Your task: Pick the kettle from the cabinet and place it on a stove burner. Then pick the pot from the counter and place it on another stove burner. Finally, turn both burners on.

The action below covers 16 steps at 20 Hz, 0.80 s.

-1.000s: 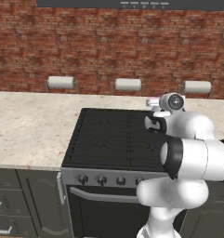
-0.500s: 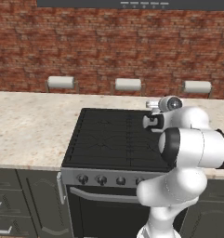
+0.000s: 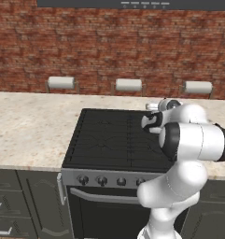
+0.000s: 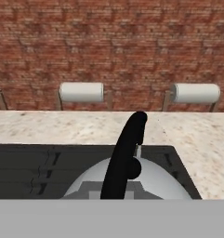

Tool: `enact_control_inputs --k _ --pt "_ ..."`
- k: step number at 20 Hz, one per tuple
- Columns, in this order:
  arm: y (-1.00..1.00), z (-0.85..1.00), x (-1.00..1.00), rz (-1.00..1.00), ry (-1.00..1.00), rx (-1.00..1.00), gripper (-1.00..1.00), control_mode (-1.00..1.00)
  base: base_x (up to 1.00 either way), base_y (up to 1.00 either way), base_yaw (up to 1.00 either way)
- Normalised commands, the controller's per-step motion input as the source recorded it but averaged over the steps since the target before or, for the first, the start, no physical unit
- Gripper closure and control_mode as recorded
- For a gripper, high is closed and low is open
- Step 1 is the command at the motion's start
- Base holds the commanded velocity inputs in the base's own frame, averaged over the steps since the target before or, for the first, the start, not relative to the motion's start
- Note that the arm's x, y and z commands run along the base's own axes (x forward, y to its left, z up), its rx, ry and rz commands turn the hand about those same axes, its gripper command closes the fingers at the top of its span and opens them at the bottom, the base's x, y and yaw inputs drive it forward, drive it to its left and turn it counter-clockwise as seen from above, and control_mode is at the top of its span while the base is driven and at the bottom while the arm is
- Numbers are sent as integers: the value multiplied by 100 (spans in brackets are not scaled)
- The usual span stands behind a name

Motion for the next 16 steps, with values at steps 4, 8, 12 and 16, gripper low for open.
enact_control_inputs --k 4,8,12,16 --pt "-7 -17 10 0 -1 0 100 -100 0 0 0" --pt "-8 -15 10 0 -1 0 100 -100 0 0 0" --pt "-8 -15 11 0 -1 0 100 -100 0 0 0" --pt "-8 -14 9 0 0 0 100 -100 0 0 0"
